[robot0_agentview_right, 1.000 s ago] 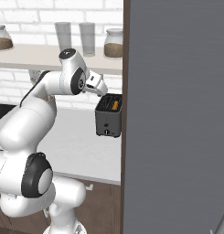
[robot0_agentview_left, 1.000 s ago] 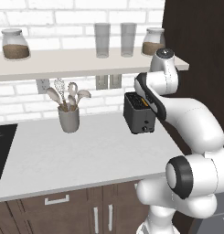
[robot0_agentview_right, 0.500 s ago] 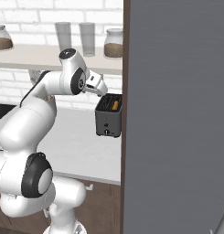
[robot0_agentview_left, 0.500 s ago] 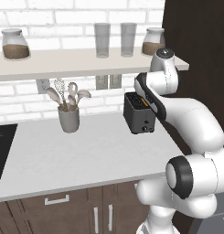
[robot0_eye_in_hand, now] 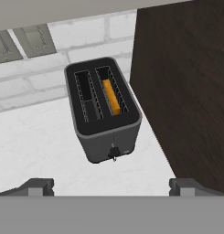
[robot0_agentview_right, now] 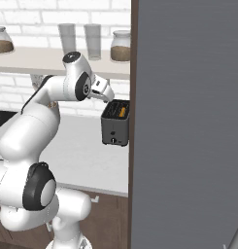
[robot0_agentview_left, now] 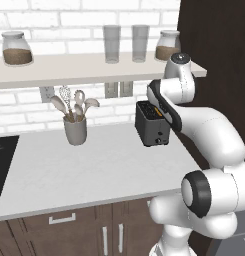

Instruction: Start the toaster. Once the lever pops up, take the bread to the plate on the dining counter.

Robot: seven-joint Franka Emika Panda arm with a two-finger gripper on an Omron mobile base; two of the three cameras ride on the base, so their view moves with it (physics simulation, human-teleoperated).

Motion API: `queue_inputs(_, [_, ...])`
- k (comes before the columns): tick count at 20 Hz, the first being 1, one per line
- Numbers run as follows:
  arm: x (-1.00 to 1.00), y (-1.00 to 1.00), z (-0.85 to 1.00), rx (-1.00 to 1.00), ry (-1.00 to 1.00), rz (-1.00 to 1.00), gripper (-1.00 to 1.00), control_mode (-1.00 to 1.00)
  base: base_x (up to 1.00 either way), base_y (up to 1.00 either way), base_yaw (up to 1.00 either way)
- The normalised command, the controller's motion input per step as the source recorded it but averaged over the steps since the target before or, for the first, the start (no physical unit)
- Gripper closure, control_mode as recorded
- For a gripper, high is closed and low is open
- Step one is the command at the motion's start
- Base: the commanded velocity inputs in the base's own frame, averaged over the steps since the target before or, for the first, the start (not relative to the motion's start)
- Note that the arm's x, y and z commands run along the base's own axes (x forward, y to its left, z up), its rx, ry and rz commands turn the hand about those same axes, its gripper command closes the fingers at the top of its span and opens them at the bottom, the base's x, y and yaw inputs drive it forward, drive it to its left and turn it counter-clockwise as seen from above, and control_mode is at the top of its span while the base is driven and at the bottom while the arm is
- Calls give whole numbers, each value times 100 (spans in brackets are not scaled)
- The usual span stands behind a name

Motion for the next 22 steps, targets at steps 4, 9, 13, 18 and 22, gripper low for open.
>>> queue_inputs(4, [0, 0, 0, 0, 0, 0, -100, -100, 0, 0, 0])
queue_inputs(9, [0, 0, 0, 0, 0, 0, -100, -100, 0, 0, 0])
queue_inputs(13, [0, 0, 0, 0, 0, 0, -100, -100, 0, 0, 0])
queue_inputs(18, [0, 0, 0, 0, 0, 0, -100, -100, 0, 0, 0])
queue_inputs(22, [0, 0, 0, 0, 0, 0, -100, -100, 0, 0, 0])
